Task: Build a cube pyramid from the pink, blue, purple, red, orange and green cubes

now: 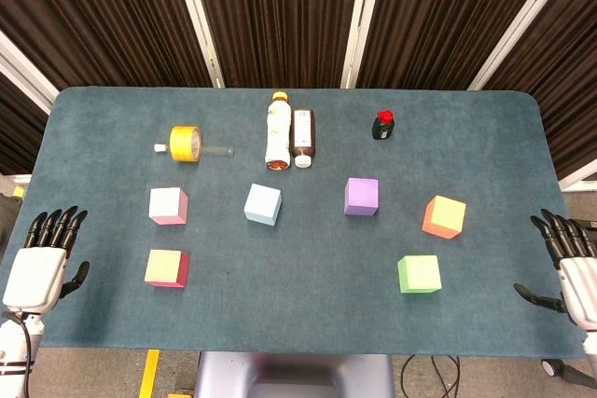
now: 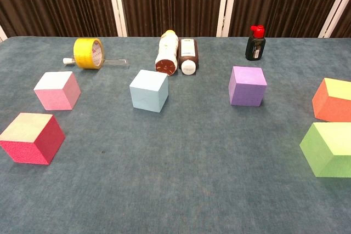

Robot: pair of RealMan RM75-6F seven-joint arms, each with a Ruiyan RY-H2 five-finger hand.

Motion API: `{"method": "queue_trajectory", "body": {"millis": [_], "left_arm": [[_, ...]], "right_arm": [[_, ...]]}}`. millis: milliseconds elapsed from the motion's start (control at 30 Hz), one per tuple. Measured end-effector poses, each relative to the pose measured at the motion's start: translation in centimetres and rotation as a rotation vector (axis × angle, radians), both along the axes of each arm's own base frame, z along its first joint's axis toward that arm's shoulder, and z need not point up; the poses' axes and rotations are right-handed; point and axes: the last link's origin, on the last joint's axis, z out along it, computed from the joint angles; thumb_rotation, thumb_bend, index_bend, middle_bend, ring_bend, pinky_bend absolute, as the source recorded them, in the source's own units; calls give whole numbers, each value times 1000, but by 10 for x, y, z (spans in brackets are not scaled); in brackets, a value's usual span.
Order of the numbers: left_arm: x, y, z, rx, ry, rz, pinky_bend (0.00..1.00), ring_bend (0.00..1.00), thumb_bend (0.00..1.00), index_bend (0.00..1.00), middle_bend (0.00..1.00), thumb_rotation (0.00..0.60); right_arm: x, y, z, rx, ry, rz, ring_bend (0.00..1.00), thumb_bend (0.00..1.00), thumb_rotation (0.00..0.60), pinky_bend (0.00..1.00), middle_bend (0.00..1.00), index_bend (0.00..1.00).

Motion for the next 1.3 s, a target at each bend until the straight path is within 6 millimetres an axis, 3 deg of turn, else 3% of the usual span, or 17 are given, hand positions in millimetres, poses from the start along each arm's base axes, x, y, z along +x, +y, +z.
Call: {"method": "queue_trajectory", "body": {"millis": [300,567,700,1033,1300], "left_arm": [[1,2,-1,-6,5,-9,53,19,374,5,45,600],[12,21,-3,-59,-1,-59,55,20,373,68,52,600],[21,42,-10,-142,-21,-74,72,39,374,96,69,600],[45,122,-40,-361,-58,-18,86,54,375,89,81,600],[46,156,-63,-450,-116,94,83,35,373,27,48,600]], "right_arm": [[0,4,2,-8,-14,5,0,194,600,112,113,0],[4,4,10,-13,-25,44,0,195,600,112,113,0],[9,-2,13,-3,-22,73,0,195,600,112,113,0],[20,-12,14,17,-16,100,0,195,600,112,113,0],[21,-17,11,24,-10,86,0,195,600,112,113,0]]}}
